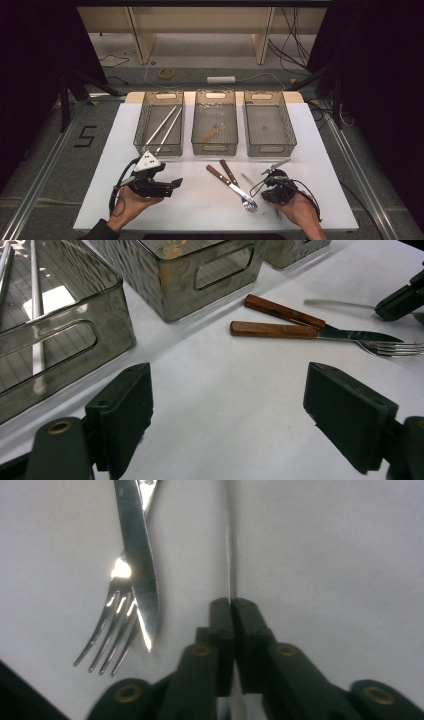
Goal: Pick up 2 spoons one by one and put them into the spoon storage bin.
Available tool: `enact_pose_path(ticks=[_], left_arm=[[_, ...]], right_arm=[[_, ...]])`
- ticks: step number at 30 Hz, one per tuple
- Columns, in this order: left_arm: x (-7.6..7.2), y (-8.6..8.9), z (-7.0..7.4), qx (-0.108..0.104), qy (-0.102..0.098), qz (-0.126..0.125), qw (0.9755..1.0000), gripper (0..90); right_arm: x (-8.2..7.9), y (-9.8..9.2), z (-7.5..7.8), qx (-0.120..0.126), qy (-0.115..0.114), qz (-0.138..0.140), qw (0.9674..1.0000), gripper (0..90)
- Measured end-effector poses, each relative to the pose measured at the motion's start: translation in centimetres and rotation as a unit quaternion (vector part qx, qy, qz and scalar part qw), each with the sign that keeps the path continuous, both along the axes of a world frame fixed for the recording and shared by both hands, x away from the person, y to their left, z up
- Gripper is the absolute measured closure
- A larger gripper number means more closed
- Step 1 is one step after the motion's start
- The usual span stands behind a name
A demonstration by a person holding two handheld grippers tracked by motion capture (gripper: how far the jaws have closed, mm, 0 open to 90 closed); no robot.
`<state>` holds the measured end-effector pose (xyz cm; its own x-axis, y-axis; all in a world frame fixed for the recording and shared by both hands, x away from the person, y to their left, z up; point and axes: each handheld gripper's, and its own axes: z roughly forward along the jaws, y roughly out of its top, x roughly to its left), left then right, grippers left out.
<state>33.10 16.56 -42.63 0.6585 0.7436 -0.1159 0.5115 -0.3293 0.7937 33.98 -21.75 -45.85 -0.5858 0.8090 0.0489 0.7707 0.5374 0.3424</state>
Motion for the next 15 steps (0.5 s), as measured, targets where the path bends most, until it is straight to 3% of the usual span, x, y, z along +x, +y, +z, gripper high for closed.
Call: enact_pose_path(ticks=[4, 15], left_arm=[[0.0, 0.0, 0.0, 0.000, -0.002, -0.001, 1.0000, 19.6], [-0.1, 0.0, 0.1, -0.004, -0.006, 0.002, 1.0000, 19.6]], right_arm=[[0.0, -0.1, 0.0, 0.001, 0.004, 0.002, 1.0000, 90.0], [-0.2, 0.0, 1.0, 0.003, -0.023, 0.021, 0.9995, 90.0]])
